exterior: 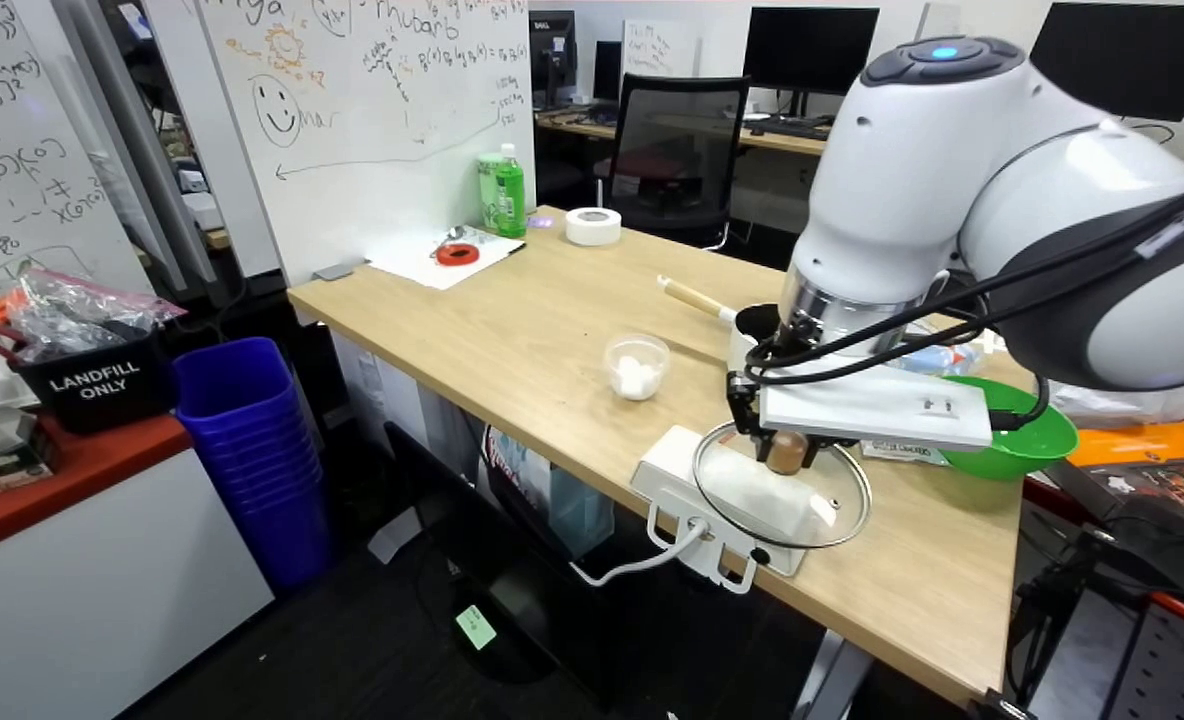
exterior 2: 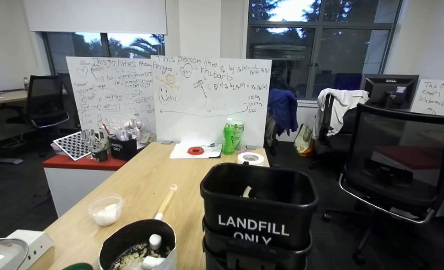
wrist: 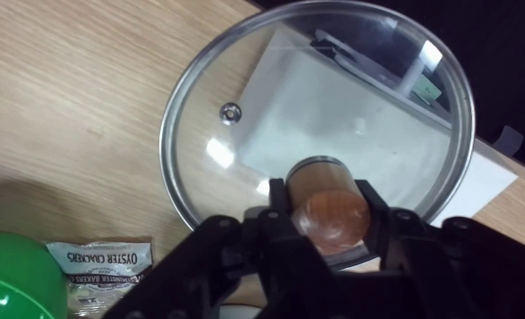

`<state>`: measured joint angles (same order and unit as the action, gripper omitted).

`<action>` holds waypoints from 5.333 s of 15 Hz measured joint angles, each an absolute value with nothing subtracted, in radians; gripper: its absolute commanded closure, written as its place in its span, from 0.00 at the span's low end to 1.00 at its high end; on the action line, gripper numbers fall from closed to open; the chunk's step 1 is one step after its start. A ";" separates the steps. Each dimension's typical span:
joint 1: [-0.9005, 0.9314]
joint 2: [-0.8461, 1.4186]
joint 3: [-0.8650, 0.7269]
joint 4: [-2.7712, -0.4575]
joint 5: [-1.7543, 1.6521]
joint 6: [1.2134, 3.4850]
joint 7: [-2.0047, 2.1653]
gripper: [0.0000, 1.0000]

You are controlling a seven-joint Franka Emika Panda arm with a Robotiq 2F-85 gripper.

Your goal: Put the glass lid on top of the white object

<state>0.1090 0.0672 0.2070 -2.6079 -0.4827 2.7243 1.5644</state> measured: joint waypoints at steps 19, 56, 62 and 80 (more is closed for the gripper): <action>0.120 0.196 0.193 -2.461 -0.477 2.728 1.564 0.85; 0.141 0.212 0.207 -2.439 -0.503 2.715 1.604 0.34; 0.143 0.219 0.207 -2.440 -0.503 2.716 1.604 0.02; 0.184 0.116 0.200 -2.480 -0.334 2.624 1.494 0.00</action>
<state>0.1840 0.1157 0.2002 -2.4801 -0.3342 2.6244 1.4938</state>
